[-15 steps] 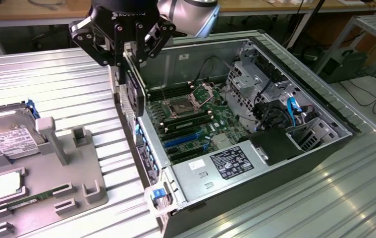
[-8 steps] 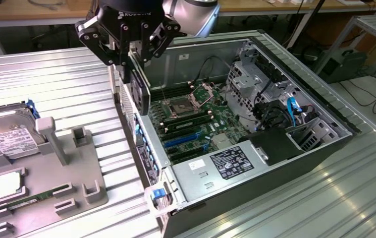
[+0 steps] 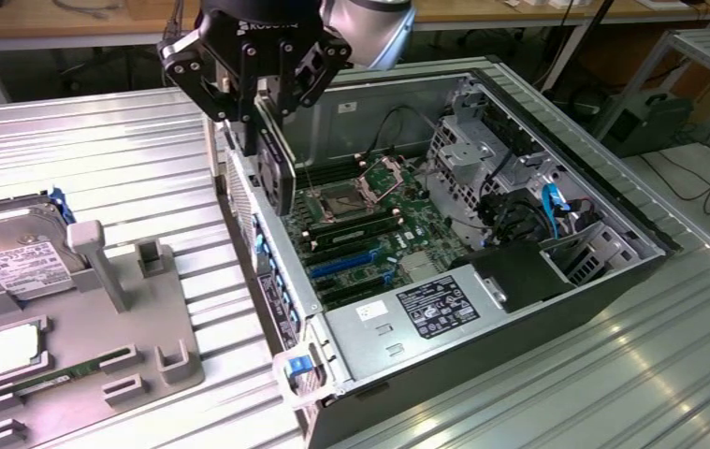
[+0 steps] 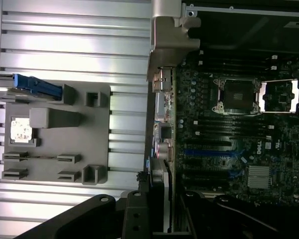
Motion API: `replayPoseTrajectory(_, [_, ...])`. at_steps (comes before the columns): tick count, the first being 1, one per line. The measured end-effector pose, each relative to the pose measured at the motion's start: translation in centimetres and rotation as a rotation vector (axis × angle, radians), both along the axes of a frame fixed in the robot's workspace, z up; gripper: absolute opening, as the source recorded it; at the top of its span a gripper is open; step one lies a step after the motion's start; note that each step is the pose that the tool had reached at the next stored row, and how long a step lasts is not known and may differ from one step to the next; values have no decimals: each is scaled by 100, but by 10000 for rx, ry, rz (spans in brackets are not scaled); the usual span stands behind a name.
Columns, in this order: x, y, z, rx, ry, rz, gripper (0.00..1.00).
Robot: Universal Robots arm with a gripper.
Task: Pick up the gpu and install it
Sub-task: 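Pick up the gpu and move the gpu toward the slot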
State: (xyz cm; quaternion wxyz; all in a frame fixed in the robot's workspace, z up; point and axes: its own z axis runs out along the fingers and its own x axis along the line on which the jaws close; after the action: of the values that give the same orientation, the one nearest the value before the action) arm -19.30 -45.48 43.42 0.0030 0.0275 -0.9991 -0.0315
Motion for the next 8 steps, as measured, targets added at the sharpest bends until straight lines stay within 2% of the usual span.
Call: replayPoseTrajectory(8, [106, 0, -1, 0, -1, 1, 28])
